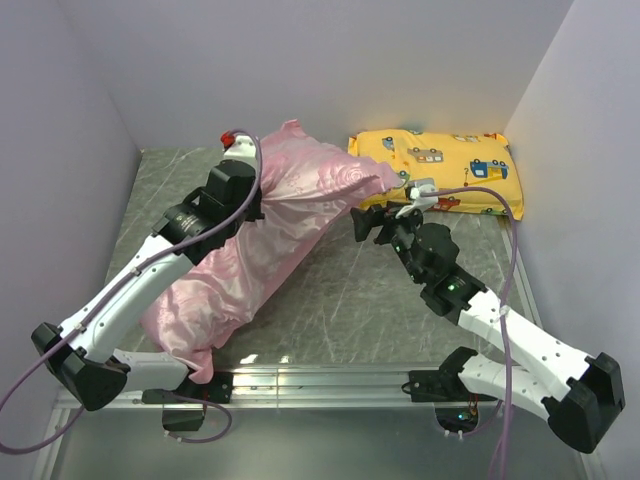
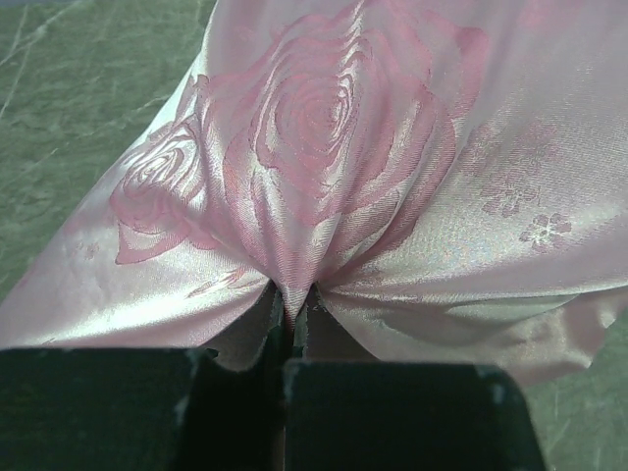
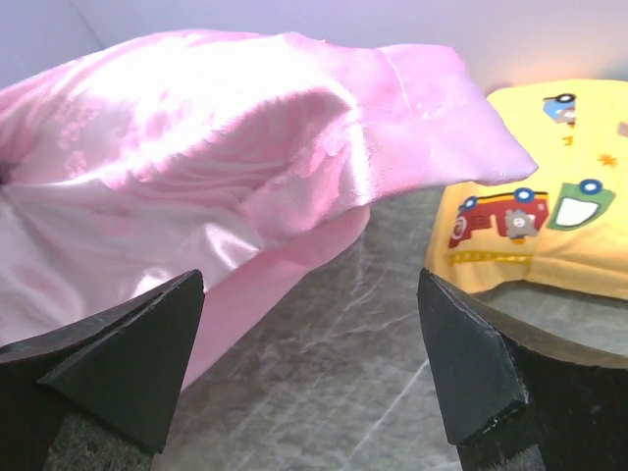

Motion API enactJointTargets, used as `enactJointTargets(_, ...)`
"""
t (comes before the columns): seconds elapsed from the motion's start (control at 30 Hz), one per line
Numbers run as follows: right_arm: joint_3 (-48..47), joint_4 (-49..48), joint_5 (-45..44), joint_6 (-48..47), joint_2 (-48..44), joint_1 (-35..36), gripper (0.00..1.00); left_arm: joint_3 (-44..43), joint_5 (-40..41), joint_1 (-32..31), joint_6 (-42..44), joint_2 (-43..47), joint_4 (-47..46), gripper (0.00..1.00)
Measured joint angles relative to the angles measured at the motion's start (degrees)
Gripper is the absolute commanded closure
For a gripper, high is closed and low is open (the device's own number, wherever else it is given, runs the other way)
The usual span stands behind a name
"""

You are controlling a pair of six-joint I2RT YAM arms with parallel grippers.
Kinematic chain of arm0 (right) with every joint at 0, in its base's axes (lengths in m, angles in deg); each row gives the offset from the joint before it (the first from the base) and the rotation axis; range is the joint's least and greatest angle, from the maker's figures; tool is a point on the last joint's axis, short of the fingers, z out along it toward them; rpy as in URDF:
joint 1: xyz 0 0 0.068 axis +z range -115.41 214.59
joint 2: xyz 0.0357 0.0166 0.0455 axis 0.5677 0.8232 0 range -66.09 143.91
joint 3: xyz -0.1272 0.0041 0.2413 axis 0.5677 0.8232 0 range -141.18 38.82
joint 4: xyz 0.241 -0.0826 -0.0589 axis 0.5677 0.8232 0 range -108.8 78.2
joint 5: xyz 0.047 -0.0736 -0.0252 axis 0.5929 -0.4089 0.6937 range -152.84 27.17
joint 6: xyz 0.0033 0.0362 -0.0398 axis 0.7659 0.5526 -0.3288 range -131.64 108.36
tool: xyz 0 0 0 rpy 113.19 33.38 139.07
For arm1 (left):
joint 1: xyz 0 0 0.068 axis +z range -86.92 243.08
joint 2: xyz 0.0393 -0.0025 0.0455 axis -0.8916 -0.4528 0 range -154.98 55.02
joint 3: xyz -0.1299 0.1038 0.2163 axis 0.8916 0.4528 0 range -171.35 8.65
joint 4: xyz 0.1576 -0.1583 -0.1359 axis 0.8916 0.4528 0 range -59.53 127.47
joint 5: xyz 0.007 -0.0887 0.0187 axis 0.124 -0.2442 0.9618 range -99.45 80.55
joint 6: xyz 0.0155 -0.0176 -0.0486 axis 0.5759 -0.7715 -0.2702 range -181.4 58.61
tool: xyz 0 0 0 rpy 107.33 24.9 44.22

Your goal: Remove the pillowcase from the pillow

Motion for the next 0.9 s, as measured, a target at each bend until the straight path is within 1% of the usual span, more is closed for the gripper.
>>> enactJointTargets(0.2, 2.45, -5.01, -3.04, -3.58, 1.31, 0.52, 0.02, 0.02, -2.64, -0.66, 0.0, 2.58, 1.07, 0.99)
enactJointTargets(0.4, 2.38, -10.12, -4.11, -7.52, 4.74, 0.52, 0.02, 0.76, -4.04, -2.47, -0.04, 4.74, 1.46, 0.99)
enactJointTargets(0.43, 2.38, -10.51, -3.98, -7.78, 4.83, 0.52, 0.05, 1.05, -4.09, -2.8, -0.04, 4.94, 1.46, 0.99)
enactJointTargets(0.5, 2.27, -11.58, -3.15, -8.39, 4.94, 0.52, 0.15, 1.57, -4.26, -3.37, -0.04, 5.44, 1.55, 0.99)
enactJointTargets(0.53, 1.99, -11.8, -2.47, -8.7, 5.03, 0.55, 0.4, 1.62, -4.28, -3.63, -0.04, 5.6, 1.66, 1.0)
enactJointTargets(0.57, 1.6, -11.72, -1.95, -9.22, 5.16, 0.63, 0.58, 1.6, -4.26, -3.85, -0.04, 5.75, 1.73, 0.99)
enactJointTargets(0.6, 1.14, -11.8, -0.96, -9.46, 5.22, 0.76, 0.73, 1.6, -4.26, -4.11, -0.02, 5.88, 1.86, 0.99)
enactJointTargets(0.63, 0.61, -11.61, -0.11, -9.29, 5.22, 1.22, 0.96, 1.55, -4.24, -4.42, 0.02, 6.05, 1.92, 0.99)
enactJointTargets(0.67, 0.15, -11.45, 0.28, -9.7, 5.09, 1.95, 1.0, 1.51, -4.17, -4.63, 0.17, 6.1, 1.95, 1.0)
enactJointTargets(0.8, -2.49, -6.95, -2.73, -11.28, 3.26, 6.6, 1.0, -0.9, -3.3, -4.92, 0.96, 6.08, 4.22, 1.0)
enactJointTargets(0.9, -5.62, -0.85, -4.02, -12.0, -0.33, 10.6, 1.0, -4.59, -1.27, -5.09, 2.08, 5.33, 6.19, 1.0)
